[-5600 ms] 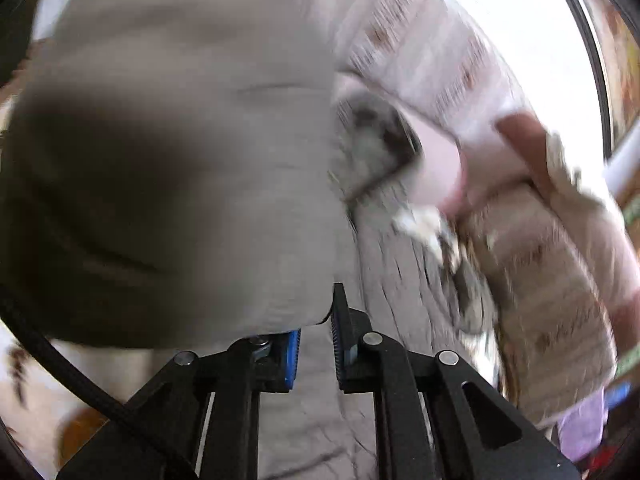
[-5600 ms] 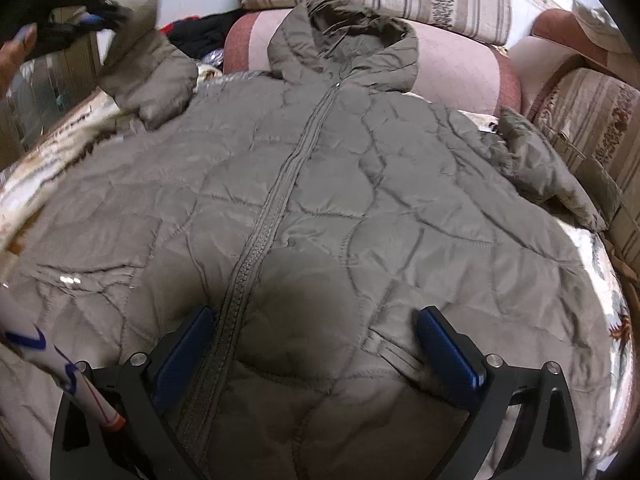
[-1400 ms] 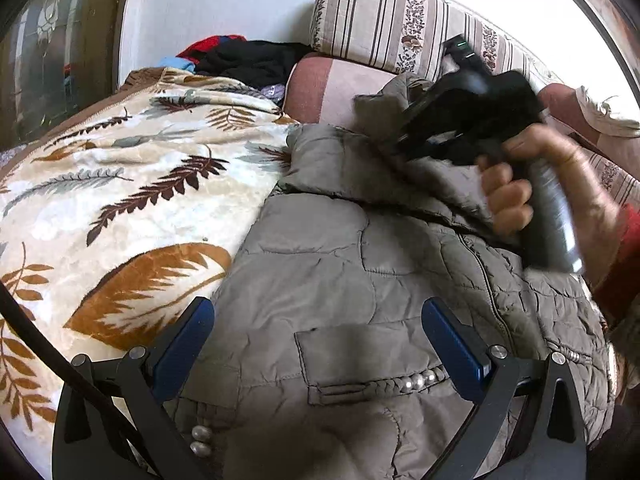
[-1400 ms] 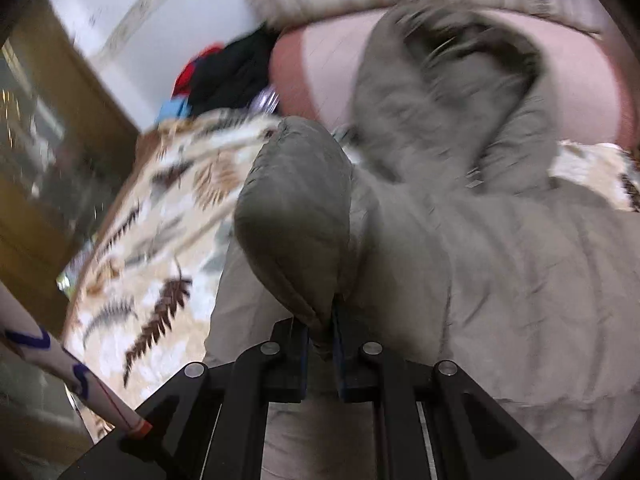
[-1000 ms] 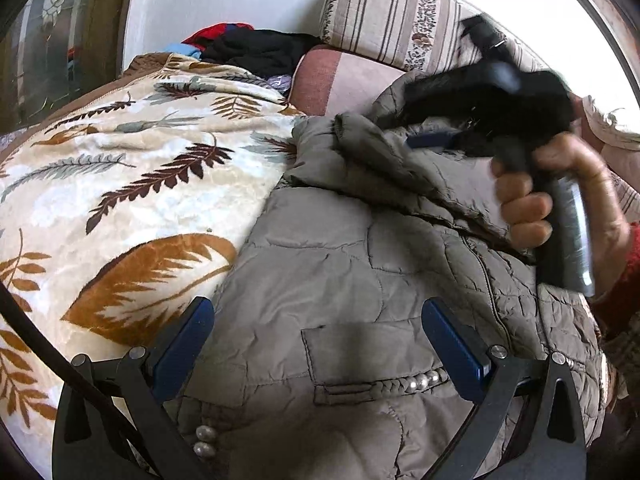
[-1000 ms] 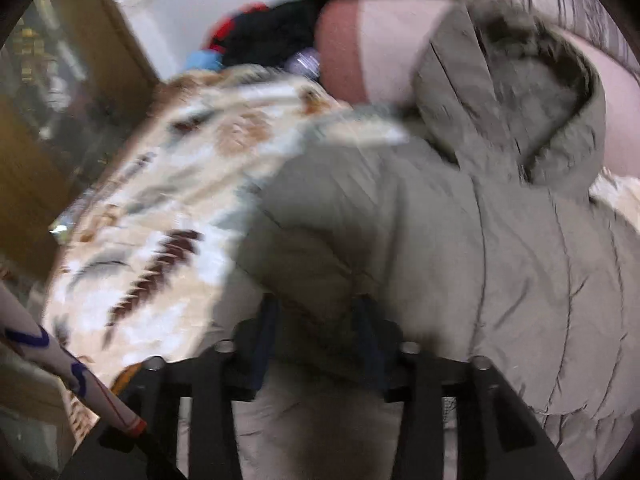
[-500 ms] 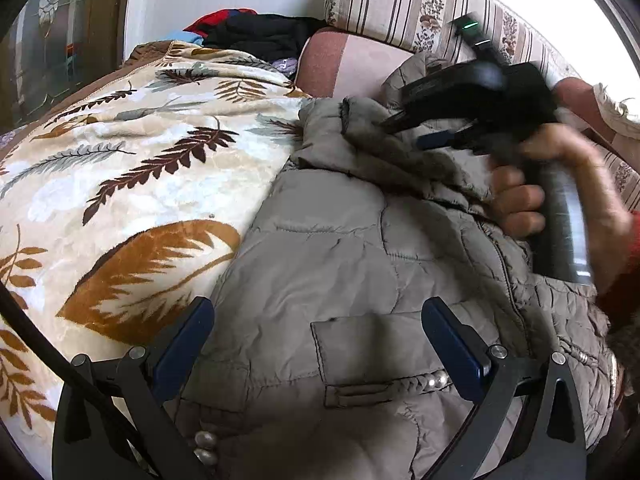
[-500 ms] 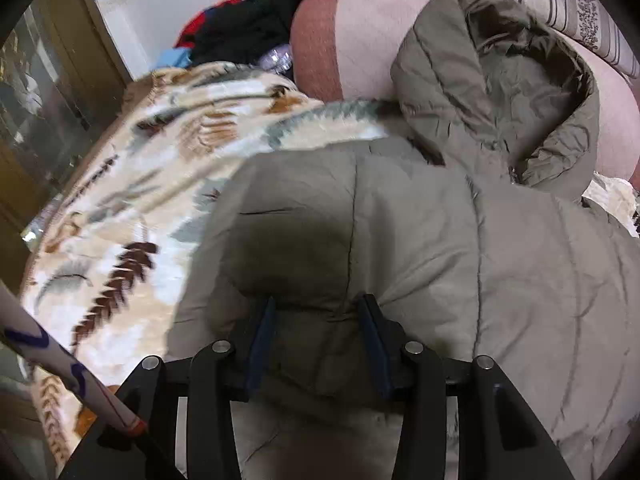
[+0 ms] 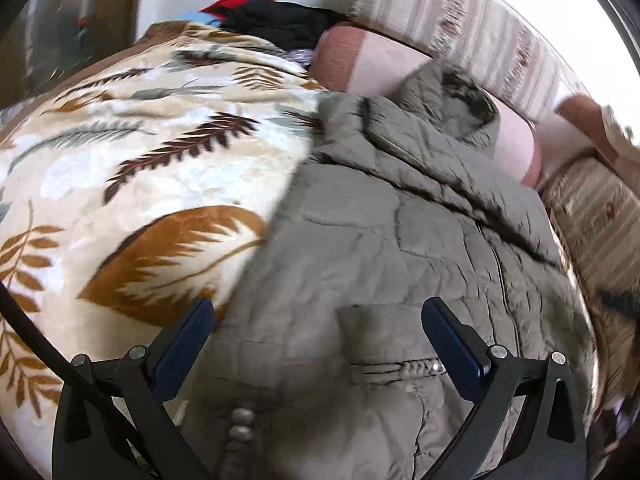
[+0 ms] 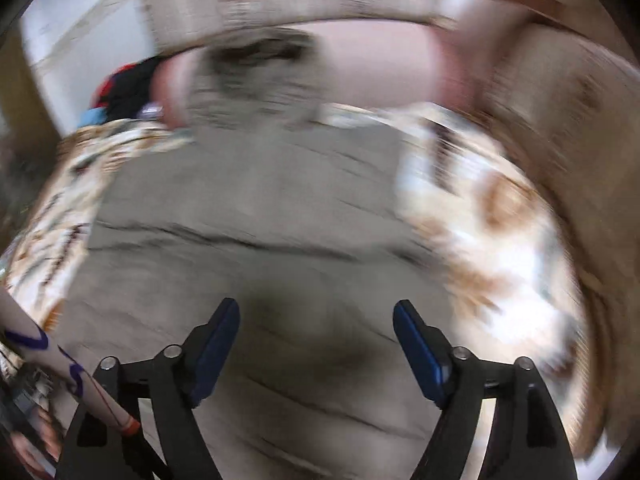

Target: Fold large clothes

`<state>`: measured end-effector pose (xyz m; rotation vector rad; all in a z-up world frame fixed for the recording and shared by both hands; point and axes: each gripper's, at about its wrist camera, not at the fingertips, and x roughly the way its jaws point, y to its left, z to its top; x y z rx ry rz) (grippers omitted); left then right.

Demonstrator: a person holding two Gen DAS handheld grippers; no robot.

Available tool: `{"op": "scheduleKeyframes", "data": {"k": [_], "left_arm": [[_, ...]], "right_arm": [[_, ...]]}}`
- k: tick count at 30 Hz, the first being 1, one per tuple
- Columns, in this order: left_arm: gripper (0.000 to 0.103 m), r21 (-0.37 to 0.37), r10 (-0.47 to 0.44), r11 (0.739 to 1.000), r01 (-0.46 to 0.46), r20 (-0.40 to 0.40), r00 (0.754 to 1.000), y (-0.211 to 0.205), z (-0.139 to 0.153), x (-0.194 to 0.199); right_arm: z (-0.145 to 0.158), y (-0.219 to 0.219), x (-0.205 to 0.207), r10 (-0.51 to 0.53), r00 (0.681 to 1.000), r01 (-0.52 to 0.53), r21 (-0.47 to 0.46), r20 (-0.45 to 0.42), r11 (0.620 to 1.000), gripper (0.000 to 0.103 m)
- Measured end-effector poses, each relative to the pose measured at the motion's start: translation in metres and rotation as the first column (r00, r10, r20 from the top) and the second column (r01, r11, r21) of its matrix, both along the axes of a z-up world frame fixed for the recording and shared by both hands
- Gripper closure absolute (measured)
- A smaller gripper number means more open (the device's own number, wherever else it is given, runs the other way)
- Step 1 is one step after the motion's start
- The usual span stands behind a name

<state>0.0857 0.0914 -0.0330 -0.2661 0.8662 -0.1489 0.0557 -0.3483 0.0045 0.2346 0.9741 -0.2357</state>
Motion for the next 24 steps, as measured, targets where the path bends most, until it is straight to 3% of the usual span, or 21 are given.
{"op": "scheduleKeyframes", "data": {"k": [4,9,10,11,13,15,17,22,24], "left_arm": [[0.000,0.035,0.042,0.999,-0.041,-0.030,0.999,0.016,-0.001,-0.001],[0.000,0.049,0.005,0.999,0.001,-0.115,0.993,0.020,-0.017,0.003],[0.002,0.033,-0.013,0.999,0.017,-0.132,0.991,0.018,-0.021,0.003],[0.014,-0.002,-0.052,0.999,0.053,-0.166,0.985,0.014,-0.027,0.005],[0.024,0.009,-0.074,0.997,0.077,-0.200,0.977,0.004,-0.033,0.004],[0.037,0.071,-0.077,0.993,0.091,-0.182,0.980,-0.007,-0.031,-0.003],[0.043,0.106,-0.086,0.989,0.106,-0.175,0.981,-0.014,-0.028,-0.012],[0.043,0.192,-0.061,0.977,0.095,-0.174,0.983,-0.016,-0.022,-0.025],[0.043,0.207,-0.046,0.975,0.080,-0.164,0.985,-0.014,-0.010,-0.032]], "right_arm": [[-0.032,-0.048,-0.052,-0.101,0.994,0.106,0.102,-0.052,0.989,0.018],[-0.068,-0.058,-0.072,-0.104,0.992,0.117,0.211,-0.070,0.971,0.018],[-0.071,-0.057,-0.072,-0.099,0.993,0.111,0.230,-0.064,0.967,0.018],[-0.074,-0.055,-0.072,-0.094,0.994,0.105,0.251,-0.056,0.962,0.020],[-0.078,-0.054,-0.071,-0.082,0.996,0.091,0.298,-0.041,0.950,0.037],[-0.079,-0.054,-0.071,-0.071,0.997,0.078,0.315,-0.036,0.946,0.064],[-0.080,-0.059,-0.076,-0.074,0.996,0.084,0.329,-0.042,0.940,0.076],[-0.080,-0.056,-0.094,-0.101,0.994,0.106,0.340,-0.031,0.935,0.079],[-0.079,-0.058,-0.100,-0.119,0.993,0.119,0.331,-0.021,0.936,0.073]]}}
